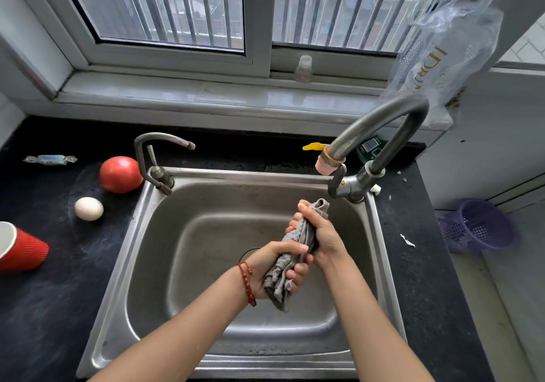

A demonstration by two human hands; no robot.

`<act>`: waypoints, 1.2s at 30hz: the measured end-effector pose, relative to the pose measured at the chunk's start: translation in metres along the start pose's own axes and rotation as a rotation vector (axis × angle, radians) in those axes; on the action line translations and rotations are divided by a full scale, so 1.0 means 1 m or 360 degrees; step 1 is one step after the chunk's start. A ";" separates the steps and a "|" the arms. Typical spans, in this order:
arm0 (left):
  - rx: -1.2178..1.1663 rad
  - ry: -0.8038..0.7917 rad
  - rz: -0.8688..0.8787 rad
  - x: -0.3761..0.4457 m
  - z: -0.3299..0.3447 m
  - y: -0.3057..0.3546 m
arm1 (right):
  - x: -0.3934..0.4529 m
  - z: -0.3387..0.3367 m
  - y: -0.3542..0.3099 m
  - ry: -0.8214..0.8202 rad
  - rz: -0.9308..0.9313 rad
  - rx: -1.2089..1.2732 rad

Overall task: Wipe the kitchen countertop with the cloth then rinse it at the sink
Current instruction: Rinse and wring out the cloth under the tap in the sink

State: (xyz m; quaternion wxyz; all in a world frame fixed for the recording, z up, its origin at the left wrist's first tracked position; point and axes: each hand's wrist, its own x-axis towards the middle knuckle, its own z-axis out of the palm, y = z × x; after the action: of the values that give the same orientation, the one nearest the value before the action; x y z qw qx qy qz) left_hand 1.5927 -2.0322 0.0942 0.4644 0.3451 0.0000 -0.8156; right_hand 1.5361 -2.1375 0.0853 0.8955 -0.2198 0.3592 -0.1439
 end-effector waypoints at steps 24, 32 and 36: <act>0.0898 0.1400 0.0575 0.005 -0.017 -0.014 | 0.005 -0.016 0.028 0.0417 -0.0073 -0.0664; 0.0020 -0.0032 -0.0103 -0.026 -0.023 -0.001 | -0.019 -0.048 0.028 0.0040 -0.2195 -0.2905; 0.0182 -0.0284 -0.0201 -0.034 -0.026 -0.001 | -0.021 -0.033 -0.005 -0.0239 -0.2727 -0.2920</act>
State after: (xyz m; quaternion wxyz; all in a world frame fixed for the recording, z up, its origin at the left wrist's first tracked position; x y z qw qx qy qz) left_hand 1.6181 -1.9973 0.0930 0.3897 0.2963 -0.0662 -0.8695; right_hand 1.4981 -2.1429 0.0789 0.0506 -0.9303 0.0172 -0.3629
